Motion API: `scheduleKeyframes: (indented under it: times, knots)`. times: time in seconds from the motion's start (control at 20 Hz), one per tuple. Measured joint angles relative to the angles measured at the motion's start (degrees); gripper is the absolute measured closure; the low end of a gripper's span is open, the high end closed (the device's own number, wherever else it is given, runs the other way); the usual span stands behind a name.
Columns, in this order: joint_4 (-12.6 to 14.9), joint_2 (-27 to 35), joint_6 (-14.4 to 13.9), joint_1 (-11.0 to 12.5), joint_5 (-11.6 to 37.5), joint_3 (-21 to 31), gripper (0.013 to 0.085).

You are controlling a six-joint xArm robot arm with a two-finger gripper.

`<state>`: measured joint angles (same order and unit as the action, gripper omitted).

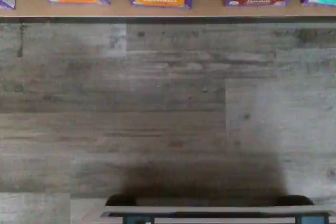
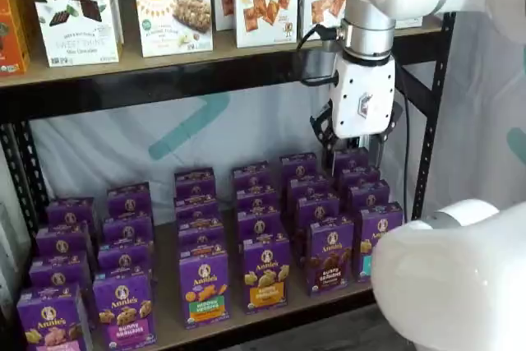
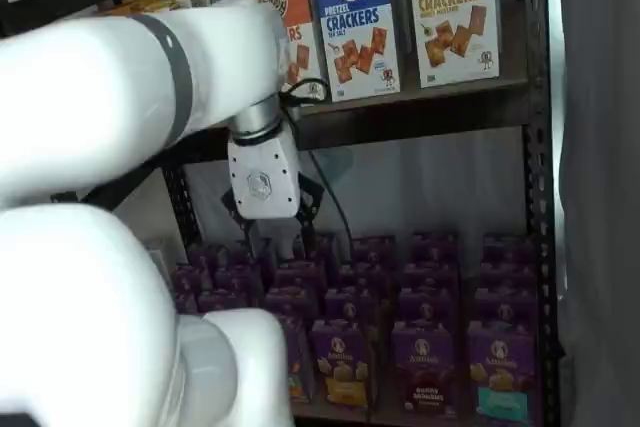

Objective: Pick up the purple box with a brown patch in the center, on the bottom shelf, the fifth box from the left

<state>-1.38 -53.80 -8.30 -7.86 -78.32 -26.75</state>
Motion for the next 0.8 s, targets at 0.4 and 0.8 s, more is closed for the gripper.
scheduleKeyframes:
  times: [0.4,0.8]
  knots:
    - [1.2,3.9,-1.5,-1.2,5.4,2.2,0.013]
    - [1.4,10.4,-2.1,-1.8,14.9,4.0,0.013]
